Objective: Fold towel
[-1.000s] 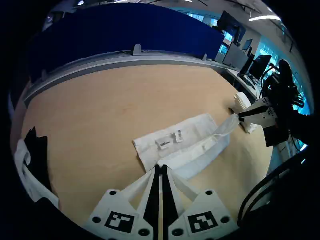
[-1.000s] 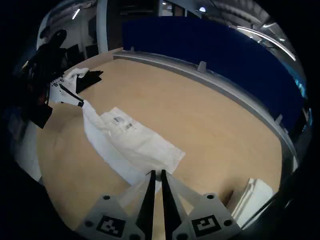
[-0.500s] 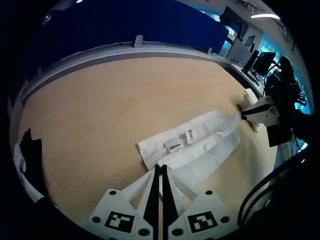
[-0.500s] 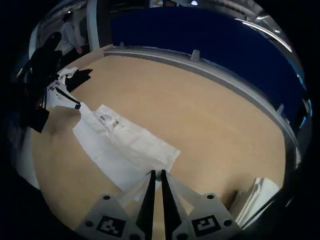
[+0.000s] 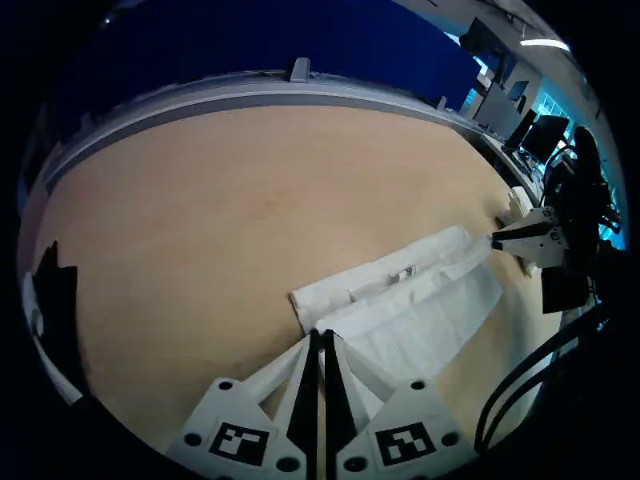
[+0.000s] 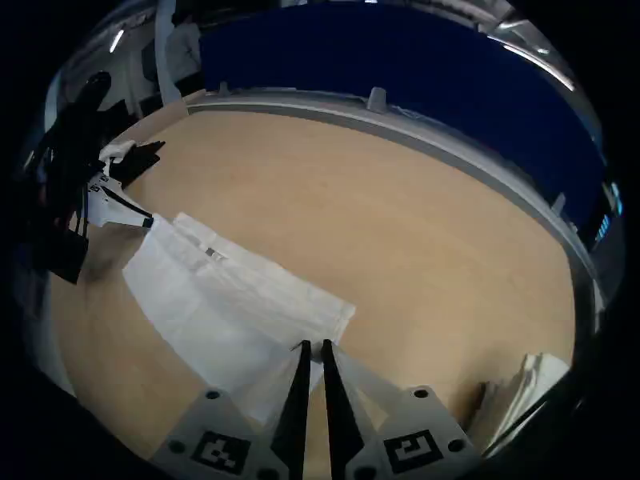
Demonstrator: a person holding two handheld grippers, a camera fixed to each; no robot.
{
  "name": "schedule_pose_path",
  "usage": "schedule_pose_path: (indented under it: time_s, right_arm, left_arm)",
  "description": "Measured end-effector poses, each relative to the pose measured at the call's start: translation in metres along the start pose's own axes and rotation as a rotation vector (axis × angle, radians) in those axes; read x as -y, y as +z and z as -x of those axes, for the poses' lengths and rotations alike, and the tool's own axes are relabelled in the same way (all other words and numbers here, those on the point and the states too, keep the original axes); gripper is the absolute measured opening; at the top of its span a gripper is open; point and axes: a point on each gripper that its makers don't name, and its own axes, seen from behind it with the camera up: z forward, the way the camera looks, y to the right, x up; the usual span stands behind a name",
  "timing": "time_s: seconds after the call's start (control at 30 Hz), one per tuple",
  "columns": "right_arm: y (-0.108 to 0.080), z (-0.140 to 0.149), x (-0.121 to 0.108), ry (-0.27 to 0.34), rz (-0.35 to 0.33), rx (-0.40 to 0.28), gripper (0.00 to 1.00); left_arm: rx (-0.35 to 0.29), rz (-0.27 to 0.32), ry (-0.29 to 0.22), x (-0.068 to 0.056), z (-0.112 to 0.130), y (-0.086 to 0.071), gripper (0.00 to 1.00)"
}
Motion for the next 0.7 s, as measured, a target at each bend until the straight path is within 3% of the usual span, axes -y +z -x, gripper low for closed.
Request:
schedule_pose_path:
  time_s: [0.1,0.17,0.3,0.4,0.43,0.57,0.7]
  right_arm:
    - [-0.001,-0.001,-0.003,0.001,0.012,-0.005,0.14]
    - [-0.001,-0.002,-0.006,0.002,0.026,-0.009,0.17]
    - [-0.001,-0.004,-0.014,0.000,0.059,-0.021,0.35]
    - [-0.002,-0.005,-0.015,0.004,0.063,-0.030,0.60]
    - [-0.002,-0.005,-0.015,0.007,0.062,-0.032,0.64]
    - [-0.005,-0.006,-0.016,0.014,0.067,-0.041,0.91]
    - [-0.009,-0.005,-0.016,0.009,0.079,-0.048,0.98]
  left_arm:
    - [0.001,-0.008,0.006,0.002,0.000,0.001,0.06]
    - [0.000,-0.017,0.011,0.005,0.000,0.002,0.13]
    - [-0.014,-0.059,0.015,0.017,-0.004,0.000,0.58]
    - [-0.026,-0.069,0.013,0.022,-0.006,-0.004,0.80]
    - [-0.027,-0.068,0.013,0.022,-0.006,-0.006,0.87]
    - [-0.032,-0.069,0.016,0.023,-0.005,-0.010,0.93]
    - [-0.032,-0.072,0.023,0.021,-0.004,-0.014,0.94]
